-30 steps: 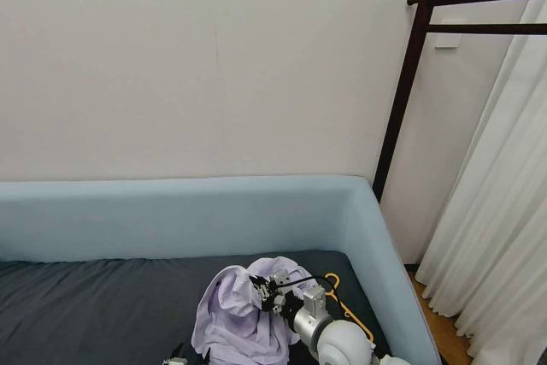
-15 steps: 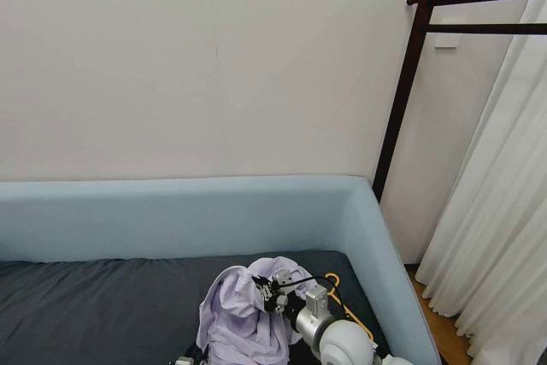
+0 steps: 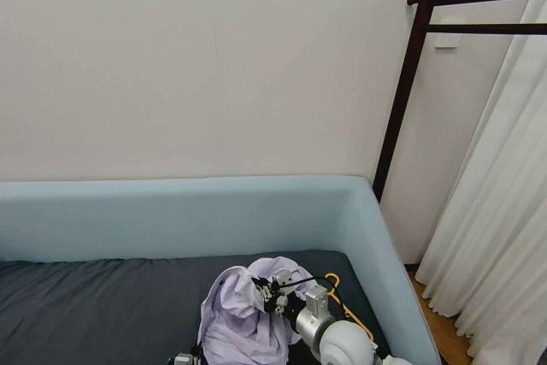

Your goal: Pick up the clothes from the sofa and hang them on the clothes hanger.

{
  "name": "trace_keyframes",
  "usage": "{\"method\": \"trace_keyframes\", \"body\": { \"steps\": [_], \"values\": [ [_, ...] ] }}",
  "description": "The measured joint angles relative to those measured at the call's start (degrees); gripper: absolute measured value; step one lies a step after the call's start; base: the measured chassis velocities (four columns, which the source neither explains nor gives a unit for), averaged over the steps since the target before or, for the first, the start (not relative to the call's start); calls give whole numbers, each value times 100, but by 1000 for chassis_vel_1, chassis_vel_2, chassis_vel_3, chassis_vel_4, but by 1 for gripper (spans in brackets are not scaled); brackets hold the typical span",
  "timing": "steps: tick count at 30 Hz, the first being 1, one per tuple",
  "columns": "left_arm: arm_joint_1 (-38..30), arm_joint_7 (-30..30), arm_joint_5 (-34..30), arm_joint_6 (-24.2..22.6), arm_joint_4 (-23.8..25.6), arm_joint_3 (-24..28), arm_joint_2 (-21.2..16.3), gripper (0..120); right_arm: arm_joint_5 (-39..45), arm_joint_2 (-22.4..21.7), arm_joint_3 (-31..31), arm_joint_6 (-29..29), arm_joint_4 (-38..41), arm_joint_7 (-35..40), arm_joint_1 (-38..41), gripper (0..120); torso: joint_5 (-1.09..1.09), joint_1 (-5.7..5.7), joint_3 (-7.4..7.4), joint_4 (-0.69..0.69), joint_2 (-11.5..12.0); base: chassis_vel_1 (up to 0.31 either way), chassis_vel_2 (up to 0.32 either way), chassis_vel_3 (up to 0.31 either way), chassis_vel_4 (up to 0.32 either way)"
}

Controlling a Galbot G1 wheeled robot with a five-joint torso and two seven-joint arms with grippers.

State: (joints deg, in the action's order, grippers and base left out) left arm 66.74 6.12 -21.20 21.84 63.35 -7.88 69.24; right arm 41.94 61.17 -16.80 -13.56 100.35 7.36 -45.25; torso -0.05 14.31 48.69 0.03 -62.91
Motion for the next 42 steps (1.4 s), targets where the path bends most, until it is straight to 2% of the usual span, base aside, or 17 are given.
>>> {"method": "trace_keyframes", "body": {
  "steps": [4, 7, 9, 11, 12, 14, 17, 19, 20, 23, 25, 27, 28, 32, 33, 36, 42],
  "values": [
    [292, 120, -36, 9, 424, -243, -103, 0, -30, 6, 95, -1, 24, 38, -39, 0, 0, 0, 0, -2, 0, 0, 0, 0, 0],
    [540, 329, -147, -150, 1071, -433, -235, 0, -30, 8, 194, -19, 91, 120, -27, 0, 0, 0, 0, -2, 0, 0, 0, 0, 0],
    [714, 501, -310, -421, 1850, -560, -466, 0, 3, -18, 303, -80, 185, 203, 70, 0, 1, -1, 0, -2, 0, 0, 0, 0, 0],
    [752, 798, -665, -995, 2973, -688, -1015, 0, 158, -98, 478, -231, 395, 392, 318, 0, -1, -1, 0, -2, 0, 0, 0, 0, 0],
    [752, 798, -665, -995, 2973, -688, -1015, 0, 158, -98, 478, -231, 395, 392, 318, 0, -1, -1, 0, -2, 0, 0, 0, 0, 0],
    [575, 1000, -1053, -1439, 3660, -723, -1511, 0, 327, -164, 613, -395, 579, 548, 531, 0, -1, -1, 0, -2, 0, 0, 0, 0, 0],
    [348, 1104, -1357, -1705, 4044, -727, -1878, 0, 451, -206, 689, -506, 693, 668, 681, 0, -1, 0, 0, -1, 0, 0, 0, 0, 0],
    [-378, 1228, -2060, -2202, 4638, -604, -2667, 0, 730, -348, 804, -784, 916, 910, 1048, 0, -1, 0, 0, 2, -1, 0, 0, 0, 0],
    [-378, 1228, -2060, -2202, 4638, -604, -2667, 0, 730, -348, 804, -784, 916, 910, 1048, 0, -1, 0, 0, 2, -1, 0, 0, 0, 0],
    [-1538, 1355, -2957, -2722, 4944, -308, -3578, 0, 891, -494, 826, -976, 872, 1067, 1711, 0, -2, 0, 0, 4, -1, 0, 0, 0, 0],
    [-1769, 1380, -3131, -2823, 4972, -280, -3794, 0, 964, -490, 734, -998, 754, 1071, 1997, 0, 0, 0, 1, 6, 0, 0, 0, 0, 0],
    [-2359, 1413, -3468, -2983, 4935, -185, -4280, 0, 1092, -395, 324, -1003, 290, 1034, 2999, 0, -2, 0, 0, -5, 0, 0, 0, 0, 0],
    [-2359, 1413, -3468, -2983, 4935, -185, -4280, 0, 1092, -395, 324, -1003, 290, 1034, 2999, 0, -2, 0, 0, -5, 0, 0, 0, 0, 0],
    [-4264, 1394, -3940, -3318, 4349, 1116, -4399, 0, 1350, -306, -34, -1105, -258, 1117, 4043, 0, 4, 1, 1, -7, 0, 0, 0, 0, 0],
    [-4264, 1394, -3940, -3318, 4349, 1116, -4399, 0, 1350, -306, -34, -1105, -258, 1117, 4043, 0, 4, 1, 1, -7, 0, 0, 0, 0, 0],
    [-5900, 1425, -4029, -3456, 3610, 2236, -4033, 0, 1458, -184, -157, -1130, -735, 1239, 4675, 0, -4, 1, 0, 0, -1, 0, 0, 0, 0],
    [-7101, 1604, -4022, -3620, 2632, 3319, -3267, 0, 1470, -151, -295, -1075, -1373, 1270, 5139, 0, -3, 2, 2, 4, 0, 0, 0, 0, 0]
  ]
}}
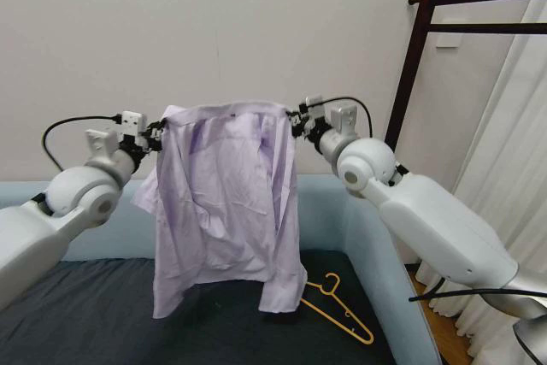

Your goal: Pick up the clothes from the sofa and hang them on the clothes hanger.

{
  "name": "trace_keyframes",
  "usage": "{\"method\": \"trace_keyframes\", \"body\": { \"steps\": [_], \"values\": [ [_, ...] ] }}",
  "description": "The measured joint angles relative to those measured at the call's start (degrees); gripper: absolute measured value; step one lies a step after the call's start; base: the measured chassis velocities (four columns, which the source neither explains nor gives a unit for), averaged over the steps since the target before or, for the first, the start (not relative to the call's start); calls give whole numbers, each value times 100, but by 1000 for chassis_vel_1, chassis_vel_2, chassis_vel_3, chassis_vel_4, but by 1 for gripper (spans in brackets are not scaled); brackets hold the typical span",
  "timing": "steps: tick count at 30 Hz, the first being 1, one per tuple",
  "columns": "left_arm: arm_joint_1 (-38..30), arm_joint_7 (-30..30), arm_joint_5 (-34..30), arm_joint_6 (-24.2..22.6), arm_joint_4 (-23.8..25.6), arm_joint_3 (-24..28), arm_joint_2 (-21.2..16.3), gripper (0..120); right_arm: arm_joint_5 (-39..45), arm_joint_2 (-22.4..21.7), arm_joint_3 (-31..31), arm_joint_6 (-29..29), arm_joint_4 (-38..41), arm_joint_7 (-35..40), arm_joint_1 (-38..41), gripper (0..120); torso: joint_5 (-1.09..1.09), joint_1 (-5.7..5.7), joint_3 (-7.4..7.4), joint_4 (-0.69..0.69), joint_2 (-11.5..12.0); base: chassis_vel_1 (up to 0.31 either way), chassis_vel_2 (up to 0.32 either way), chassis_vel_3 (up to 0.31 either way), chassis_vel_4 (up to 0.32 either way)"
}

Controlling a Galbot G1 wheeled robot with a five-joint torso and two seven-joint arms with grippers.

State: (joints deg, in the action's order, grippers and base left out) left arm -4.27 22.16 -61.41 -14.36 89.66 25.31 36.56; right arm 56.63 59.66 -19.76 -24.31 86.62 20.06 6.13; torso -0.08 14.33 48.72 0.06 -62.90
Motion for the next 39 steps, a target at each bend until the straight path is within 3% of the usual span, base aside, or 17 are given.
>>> {"method": "trace_keyframes", "body": {
  "steps": [2, 4, 5, 8, 9, 12, 16, 19, 22, 25, 28, 32, 36, 39],
  "values": [
    [-66, 65, 52, -40, 35, 97, 41, 0, 50, -105, -31, 32, -41, -112, 54, 0, 0, 1, 1, 0, 1, 0, 0, 0, 0],
    [195, 143, 73, -87, 485, -123, -210, 0, 267, -359, -38, -6, 363, -193, 30, 0, 0, 1, 0, -1, 0, 0, 0, 0, 0],
    [195, 143, 73, -87, 485, -123, -210, 0, 267, -359, -38, -6, 363, -193, 30, 0, 0, 1, 0, -1, 0, 0, 0, 0, 0],
    [1191, 276, 39, -221, 1623, -1246, -903, 0, 681, -740, -7, -297, 1344, 44, -97, 0, 4, -2, -4, -6, -1, 0, 0, 0, 0],
    [1191, 276, 39, -221, 1623, -1246, -903, 0, 681, -740, -7, -297, 1344, 44, -97, 0, 4, -2, -4, -6, -1, 0, 0, 0, 0],
    [2082, 444, -64, -265, 2505, -1990, -1564, 0, 1003, -968, 131, -532, 2197, 308, -220, 0, 4, -5, -6, -10, -3, 0, 0, 0, 0],
    [2495, 716, -339, -367, 2990, -2430, -1914, 0, 1192, -1097, 254, -696, 2638, 485, -247, 0, 3, -5, -5, -8, -3, 0, 0, 0, 0],
    [2942, 992, -598, -524, 3475, -3064, -2233, 0, 1345, -1349, 477, -855, 2978, 614, -246, 0, 2, -4, -4, -4, -2, 0, 0, 0, 0],
    [3067, 1086, -703, -582, 3661, -3360, -2393, 0, 1474, -1576, 668, -922, 3097, 626, -268, 0, 1, -4, -4, -4, -2, 0, 0, 0, 0],
    [2971, 1157, -767, -627, 3732, -3366, -2466, 0, 1578, -1729, 820, -963, 3176, 618, -325, 0, 0, -4, -4, -4, -2, 0, 0, 0, 0],
    [2295, 1289, -876, -756, 3739, -2774, -2403, 0, 1604, -1911, 959, -993, 3266, 491, -460, 0, 1, -4, -3, -3, -2, 0, 0, 0, 0],
    [2159, 1343, -770, -814, 3564, -2504, -2160, 0, 1489, -1879, 949, -994, 3222, 444, -588, 0, 2, -2, -2, -3, -2, 0, 0, 0, 0],
    [2374, 1405, -484, -843, 3382, -2342, -1900, 0, 1190, -1763, 890, -977, 3138, 384, -948, 0, 2, -1, -2, -4, -1, 0, 0, 0, 0],
    [2908, 1414, -72, -846, 3257, -2355, -1711, 0, 850, -1659, 722, -923, 3075, 348, -1331, 0, 3, -1, -2, -4, -1, 0, 0, 0, 0]
  ]
}}
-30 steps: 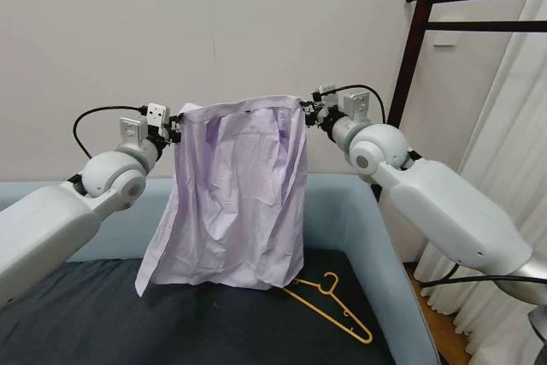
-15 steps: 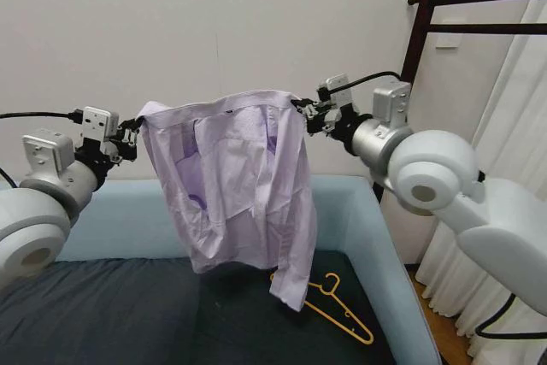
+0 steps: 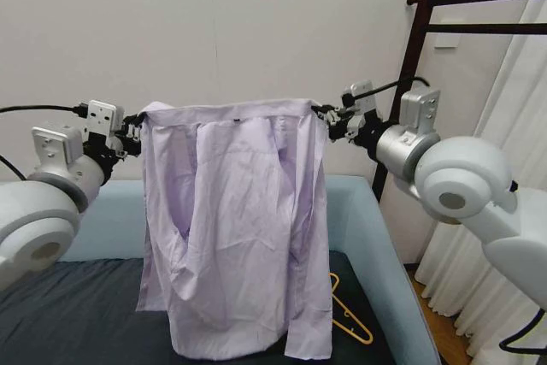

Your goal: Pick up the clothes from the sofa and hang them on the clothes hanger.

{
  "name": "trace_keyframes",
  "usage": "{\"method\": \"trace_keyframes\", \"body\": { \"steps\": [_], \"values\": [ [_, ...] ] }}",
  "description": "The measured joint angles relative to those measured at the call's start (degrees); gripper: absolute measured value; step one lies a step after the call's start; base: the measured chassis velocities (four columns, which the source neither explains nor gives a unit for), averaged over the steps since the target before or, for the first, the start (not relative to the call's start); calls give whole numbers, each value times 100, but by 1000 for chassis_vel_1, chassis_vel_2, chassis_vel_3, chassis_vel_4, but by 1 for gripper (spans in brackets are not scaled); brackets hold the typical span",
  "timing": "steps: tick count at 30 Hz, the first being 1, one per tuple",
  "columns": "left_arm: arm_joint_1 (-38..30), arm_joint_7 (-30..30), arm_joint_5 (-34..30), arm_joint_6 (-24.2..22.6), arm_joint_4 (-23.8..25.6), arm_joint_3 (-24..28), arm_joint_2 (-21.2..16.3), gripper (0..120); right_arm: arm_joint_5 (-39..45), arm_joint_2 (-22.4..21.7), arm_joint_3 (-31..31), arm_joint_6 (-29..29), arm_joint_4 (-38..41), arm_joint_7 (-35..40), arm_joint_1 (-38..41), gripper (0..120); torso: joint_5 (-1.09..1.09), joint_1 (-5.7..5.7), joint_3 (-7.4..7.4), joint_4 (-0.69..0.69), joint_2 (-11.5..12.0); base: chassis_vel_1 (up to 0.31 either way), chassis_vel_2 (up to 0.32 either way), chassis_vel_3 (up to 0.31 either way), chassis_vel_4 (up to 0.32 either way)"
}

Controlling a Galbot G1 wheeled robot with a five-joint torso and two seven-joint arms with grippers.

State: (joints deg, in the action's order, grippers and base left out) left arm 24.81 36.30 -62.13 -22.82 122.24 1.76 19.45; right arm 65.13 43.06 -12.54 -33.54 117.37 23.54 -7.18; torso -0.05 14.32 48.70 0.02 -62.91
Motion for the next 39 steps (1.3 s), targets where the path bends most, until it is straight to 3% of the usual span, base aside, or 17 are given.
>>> {"method": "trace_keyframes", "body": {
  "steps": [3, 4, 7, 8, 12, 13, 16, 17, 21, 29, 35, 39],
  "values": [
    [747, 50, 683, 26, -380, 54, 478, 0, -611, 267, -210, 189, -218, -75, -684, 0, -1, 0, 0, -4, -1, 0, 0, 0, 0],
    [747, 50, 683, 26, -380, 54, 478, 0, -611, 267, -210, 189, -218, -75, -684, 0, -1, 0, 0, -4, -1, 0, 0, 0, 0],
    [1135, 134, 1251, 82, -1007, 301, 1299, 0, -1190, 624, -332, 406, -586, -187, -1572, 0, -1, 0, 0, -3, 1, 0, 0, 0, 0],
    [1135, 134, 1251, 82, -1007, 301, 1299, 0, -1190, 624, -332, 406, -586, -187, -1572, 0, -1, 0, 0, -3, 1, 0, 0, 0, 0],
    [1441, 22, 2248, 472, -2431, 640, 2575, 0, -2251, 1361, -505, 842, -1845, -531, -2558, 0, -2, 0, 1, 7, 1, 0, 0, 0, 0],
    [1441, 22, 2248, 472, -2431, 640, 2575, 0, -2251, 1361, -505, 842, -1845, -531, -2558, 0, -2, 0, 1, 7, 1, 0, 0, 0, 0],
    [1625, -98, 2870, 820, -3448, 686, 3220, 0, -2838, 1896, -581, 1358, -3005, -885, -2759, 0, -1, 0, 1, -3, 1, 0, 0, 0, 0],
    [1625, -98, 2870, 820, -3448, 686, 3220, 0, -2838, 1896, -581, 1358, -3005, -885, -2759, 0, -1, 0, 1, -3, 1, 0, 0, 0, 0],
    [1681, -296, 3417, 1331, -4566, 715, 3927, 0, -3074, 2220, -565, 1737, -3812, -1112, -2896, 0, -1, 0, 1, -1, 1, 0, 0, 0, 0],
    [1576, -352, 3870, 1776, -5381, 679, 4636, 0, -3303, 2536, -604, 1904, -4406, -1260, -2833, 0, -1, -1, 0, -1, 1, 0, 0, 0, 0],
    [1525, -328, 3867, 1792, -5385, 658, 4677, 0, -3389, 2508, -502, 1927, -4462, -1344, -2843, 1, -1, -1, 0, -1, 0, 0, 0, 0, 0],
    [1525, -325, 3839, 1792, -5292, 657, 4589, 0, -3349, 2273, -342, 1920, -4216, -1388, -2915, 15, -1, -1, -1, 0, 0, 0, 0, 0, 0]
  ]
}}
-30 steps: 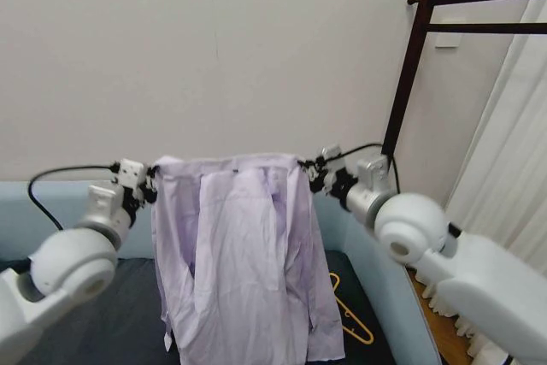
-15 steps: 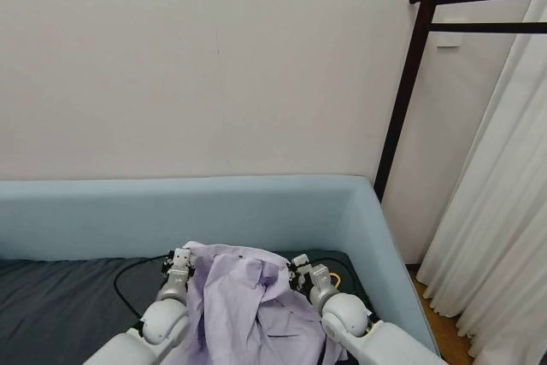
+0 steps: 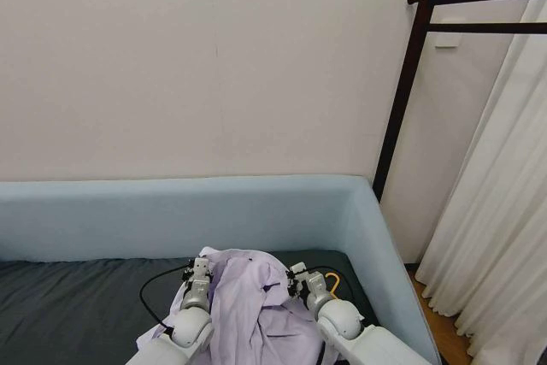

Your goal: Pick up the clothes from the sofa and hang them on the clothes hanger.

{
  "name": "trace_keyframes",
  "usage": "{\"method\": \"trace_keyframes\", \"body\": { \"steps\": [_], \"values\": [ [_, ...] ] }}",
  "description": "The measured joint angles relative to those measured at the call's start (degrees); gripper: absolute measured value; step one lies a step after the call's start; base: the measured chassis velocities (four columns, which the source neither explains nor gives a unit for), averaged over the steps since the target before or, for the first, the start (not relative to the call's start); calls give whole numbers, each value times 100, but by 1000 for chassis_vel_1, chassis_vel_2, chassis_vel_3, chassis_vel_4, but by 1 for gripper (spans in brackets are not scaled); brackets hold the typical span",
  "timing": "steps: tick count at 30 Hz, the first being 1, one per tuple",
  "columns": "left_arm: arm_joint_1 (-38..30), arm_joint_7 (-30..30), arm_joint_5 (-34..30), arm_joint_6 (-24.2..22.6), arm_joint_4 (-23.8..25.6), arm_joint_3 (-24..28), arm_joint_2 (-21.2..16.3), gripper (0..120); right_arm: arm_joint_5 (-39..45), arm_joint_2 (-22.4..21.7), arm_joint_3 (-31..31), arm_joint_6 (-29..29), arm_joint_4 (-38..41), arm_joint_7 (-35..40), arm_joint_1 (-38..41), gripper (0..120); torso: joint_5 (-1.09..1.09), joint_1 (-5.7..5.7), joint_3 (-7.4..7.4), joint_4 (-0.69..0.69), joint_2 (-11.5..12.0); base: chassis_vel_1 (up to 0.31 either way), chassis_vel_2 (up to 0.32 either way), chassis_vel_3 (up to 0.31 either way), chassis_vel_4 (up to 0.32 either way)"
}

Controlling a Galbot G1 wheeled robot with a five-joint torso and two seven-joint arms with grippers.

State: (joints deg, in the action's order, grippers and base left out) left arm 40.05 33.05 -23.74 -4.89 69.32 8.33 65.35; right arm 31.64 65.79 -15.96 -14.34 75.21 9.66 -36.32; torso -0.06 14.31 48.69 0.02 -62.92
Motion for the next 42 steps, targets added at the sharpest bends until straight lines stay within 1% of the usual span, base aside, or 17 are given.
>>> {"method": "trace_keyframes", "body": {
  "steps": [2, 3, 6, 7, 9, 12, 13, 15, 16, 17, 19, 20, 21, 23, 32, 38, 42],
  "values": [
    [0, -1, -12, 0, 49, -1, -64, 0, 141, -272, 92, -74, 302, -88, -97, 24, -1, 0, 0, -1, 0, 0, 0, 0, 0],
    [0, -1, -12, 0, 49, -1, -64, 0, 141, -272, 92, -74, 302, -88, -97, 24, -1, 0, 0, -1, 0, 0, 0, 0, 0],
    [23, -12, -5, 14, 78, 9, -150, 0, 250, -663, 277, -174, 666, -233, -272, 39, 0, 0, 0, 1, 0, 0, 0, 0, 0],
    [23, -12, -5, 14, 78, 9, -150, 0, 250, -663, 277, -174, 666, -233, -272, 39, 0, 0, 0, 1, 0, 0, 0, 0, 0],
    [72, -22, -3, 36, 129, 9, -189, 0, 274, -843, 443, -248, 598, -420, -346, 48, 0, -1, 0, 1, 0, 0, 0, 0, 0],
    [135, -32, 12, 72, 205, 18, -228, 0, 192, -871, 565, -222, 23, -832, -277, 61, -1, 0, 0, 1, 0, 0, 0, 0, 0],
    [135, -32, 12, 72, 205, 18, -228, 0, 192, -871, 565, -222, 23, -832, -277, 61, -1, 0, 0, 1, 0, 0, 0, 0, 0],
    [179, -55, 37, 110, 291, 33, -248, 0, 104, -753, 716, -219, -582, -1320, -115, 72, 0, 0, 0, 0, 0, 0, 0, 0, 0],
    [188, -64, 37, 125, 328, 47, -257, 0, 17, -682, 736, -217, -910, -1571, -20, 75, 0, -1, 0, -1, 0, 0, 0, 0, 0],
    [188, -64, 37, 125, 328, 47, -257, 0, 17, -682, 736, -217, -910, -1571, -20, 75, 0, -1, 0, -1, 0, 0, 0, 0, 0],
    [196, -98, 36, 159, 417, 116, -312, 0, -236, -546, 736, -153, -1667, -2050, 167, 87, -1, 0, 1, -1, 0, 0, 0, 0, 0],
    [201, -107, 36, 165, 450, 136, -328, 0, -326, -497, 722, -111, -1898, -2164, 230, 88, -1, 0, 0, 0, 0, 0, 0, 0, 0],
    [201, -107, 36, 165, 450, 136, -328, 0, -326, -497, 722, -111, -1898, -2164, 230, 88, -1, 0, 0, 0, 0, 0, 0, 0, 0],
    [242, -112, 34, 174, 569, 157, -379, 0, -642, -335, 706, 9, -2486, -2423, 376, 98, 0, 0, 0, 0, 0, 0, 0, 0, 0],
    [318, -94, 48, 162, 722, 175, -408, 0, -1003, -15, 771, 196, -3335, -2618, 585, 100, 0, 0, 0, 0, 0, 0, 0, 0, 0],
    [402, -96, 53, 151, 812, 176, -403, 0, -1152, 248, 1034, 347, -4132, -2683, 815, 100, 1, 0, 0, 0, 0, 0, 0, 0, 0],
    [412, -97, 54, 149, 828, 179, -412, 0, -1158, 294, 1118, 379, -4289, -2733, 862, 100, 0, 0, 0, 0, 0, 0, 0, 0, 0]
  ]
}}
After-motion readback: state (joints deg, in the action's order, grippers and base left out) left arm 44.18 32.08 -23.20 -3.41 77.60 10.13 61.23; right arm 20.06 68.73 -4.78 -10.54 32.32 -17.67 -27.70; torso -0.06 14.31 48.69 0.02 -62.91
